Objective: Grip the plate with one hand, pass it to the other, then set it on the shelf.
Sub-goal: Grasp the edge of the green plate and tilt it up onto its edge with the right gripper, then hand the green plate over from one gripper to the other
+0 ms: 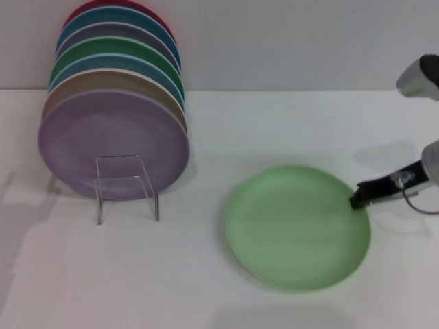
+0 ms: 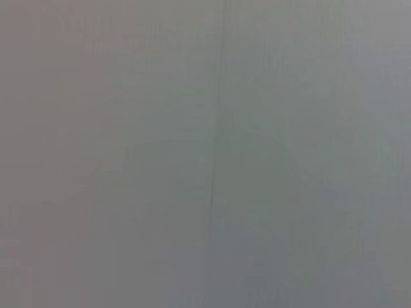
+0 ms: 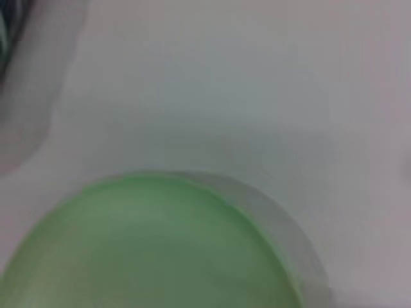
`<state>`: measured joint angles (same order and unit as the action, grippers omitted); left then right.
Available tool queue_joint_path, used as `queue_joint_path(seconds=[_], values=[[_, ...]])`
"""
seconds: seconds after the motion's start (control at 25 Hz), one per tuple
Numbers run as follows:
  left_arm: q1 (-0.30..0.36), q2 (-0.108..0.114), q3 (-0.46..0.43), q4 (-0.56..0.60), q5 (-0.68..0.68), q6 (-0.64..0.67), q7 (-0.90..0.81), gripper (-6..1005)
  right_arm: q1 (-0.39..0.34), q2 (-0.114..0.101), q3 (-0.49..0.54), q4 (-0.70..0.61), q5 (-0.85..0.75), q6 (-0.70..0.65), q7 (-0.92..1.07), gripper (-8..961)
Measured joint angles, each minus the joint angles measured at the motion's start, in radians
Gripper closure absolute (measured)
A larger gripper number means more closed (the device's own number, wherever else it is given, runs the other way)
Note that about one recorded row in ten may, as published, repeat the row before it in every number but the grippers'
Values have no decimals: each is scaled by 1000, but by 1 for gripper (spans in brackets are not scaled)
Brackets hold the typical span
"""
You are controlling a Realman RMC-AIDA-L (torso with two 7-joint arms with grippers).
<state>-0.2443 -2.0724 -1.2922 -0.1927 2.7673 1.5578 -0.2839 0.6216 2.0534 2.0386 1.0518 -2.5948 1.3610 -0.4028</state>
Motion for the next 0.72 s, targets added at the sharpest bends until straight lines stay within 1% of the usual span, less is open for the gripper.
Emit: queue_joint_path(seconds=[0.04,0.12,0.16,0.2,0.24,0.28,0.32,0.36,0.48,0.56,0.6,0.72], values=[[0,0,0,0,0,1,0,196,-21,10,0,47,-1,-6,-10,936],[1,0,0,0,0,2,-1,196,-59,21,-4,129,1,-23,-24,936],[2,0,1,-1,0,4,-1,196,-77,24,-9,163,4,-36,-29,936],[3,0,2,0,0,9,-1,195,-128,27,-44,237,24,-78,-35,936],[4,1,3,0,0,11,-1,195,-128,27,-44,237,24,-78,-35,936],[5,1,4,3,0,18,-1,195,-156,27,-68,272,33,-106,-36,936],[5,1,5,5,0,22,-1,195,-206,27,-114,329,49,-168,-41,936],[5,1,5,6,0,25,-1,195,-206,27,-114,329,49,-168,-41,936],[8,1,6,6,0,27,-2,195,-276,28,-184,403,102,-282,-79,936],[10,2,6,5,3,28,-3,195,-307,28,-201,426,160,-343,-115,936],[11,2,6,5,5,28,-3,195,-325,28,-205,433,205,-387,-145,936],[11,1,7,4,6,28,-3,195,-348,28,-212,417,276,-473,-201,936]])
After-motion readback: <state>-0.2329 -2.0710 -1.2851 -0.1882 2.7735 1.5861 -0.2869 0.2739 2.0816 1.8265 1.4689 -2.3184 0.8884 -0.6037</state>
